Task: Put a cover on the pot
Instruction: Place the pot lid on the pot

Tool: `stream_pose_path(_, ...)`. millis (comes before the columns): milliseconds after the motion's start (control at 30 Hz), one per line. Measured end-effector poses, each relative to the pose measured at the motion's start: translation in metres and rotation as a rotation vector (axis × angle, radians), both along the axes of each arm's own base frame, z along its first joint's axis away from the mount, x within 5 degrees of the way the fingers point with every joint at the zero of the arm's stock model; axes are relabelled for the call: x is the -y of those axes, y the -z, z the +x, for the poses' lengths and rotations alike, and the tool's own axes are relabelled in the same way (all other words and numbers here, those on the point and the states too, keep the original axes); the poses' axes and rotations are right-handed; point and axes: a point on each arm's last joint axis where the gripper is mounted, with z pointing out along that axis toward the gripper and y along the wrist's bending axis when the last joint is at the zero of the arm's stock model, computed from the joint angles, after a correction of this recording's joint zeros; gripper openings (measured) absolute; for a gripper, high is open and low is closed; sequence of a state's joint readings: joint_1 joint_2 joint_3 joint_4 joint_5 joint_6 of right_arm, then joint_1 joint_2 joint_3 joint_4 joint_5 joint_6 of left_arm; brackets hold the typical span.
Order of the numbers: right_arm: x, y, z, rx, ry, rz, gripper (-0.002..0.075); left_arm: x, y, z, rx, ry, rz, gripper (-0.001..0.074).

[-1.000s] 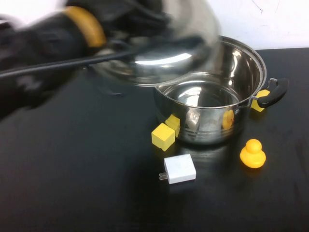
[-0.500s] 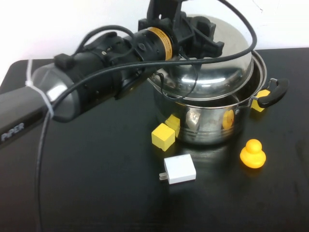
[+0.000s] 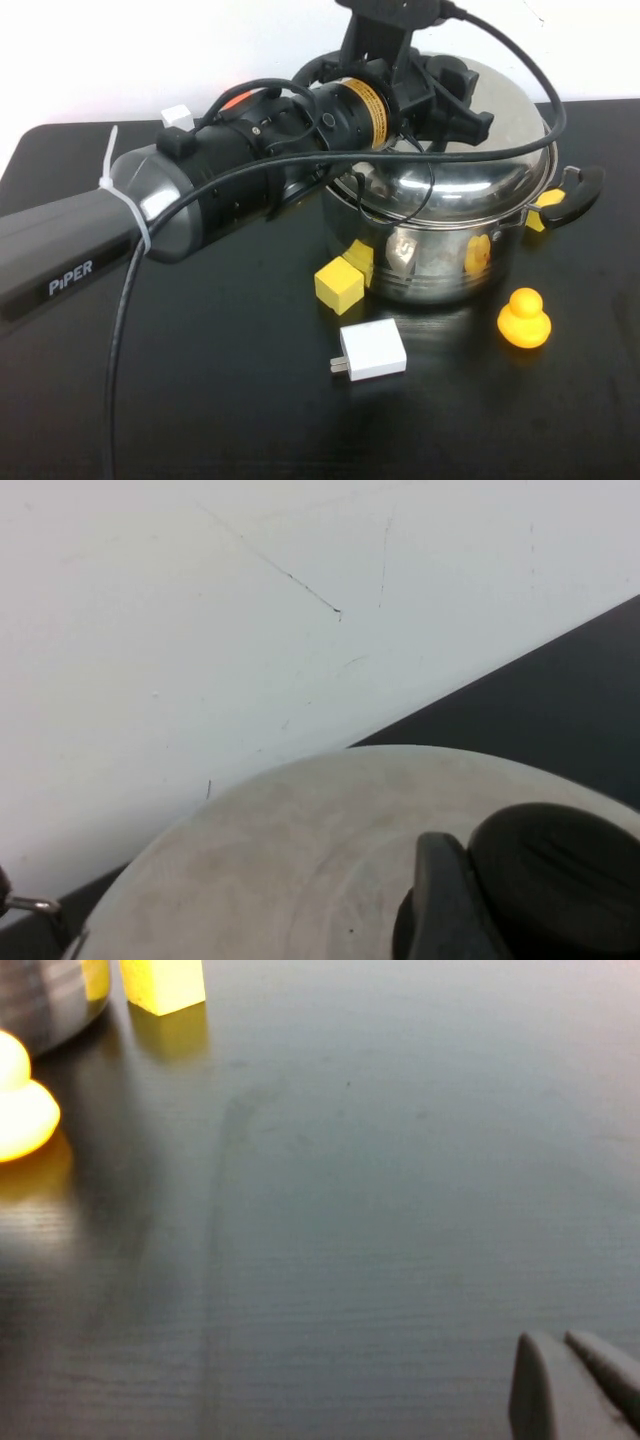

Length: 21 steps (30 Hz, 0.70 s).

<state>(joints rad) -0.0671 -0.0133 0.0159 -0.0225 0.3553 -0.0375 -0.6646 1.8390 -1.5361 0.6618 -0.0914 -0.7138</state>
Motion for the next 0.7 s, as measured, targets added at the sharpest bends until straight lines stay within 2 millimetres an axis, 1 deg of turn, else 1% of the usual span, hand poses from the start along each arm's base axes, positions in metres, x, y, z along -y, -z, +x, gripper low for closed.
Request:
stream_pose_path(300, 0.0, 0.0, 0.0, 0.0, 0.0, 0.0, -0.0002, 0.0026, 0.0056, 0.002, -0.049, -0.004, -0.052, 0.0334)
stream_pose_path(700, 0.0, 0.0, 0.0, 0.0, 0.0, 0.0, -0.0002, 0.0032, 0.007, 0.002, -0.067, -0.016, -0.047, 0.0334)
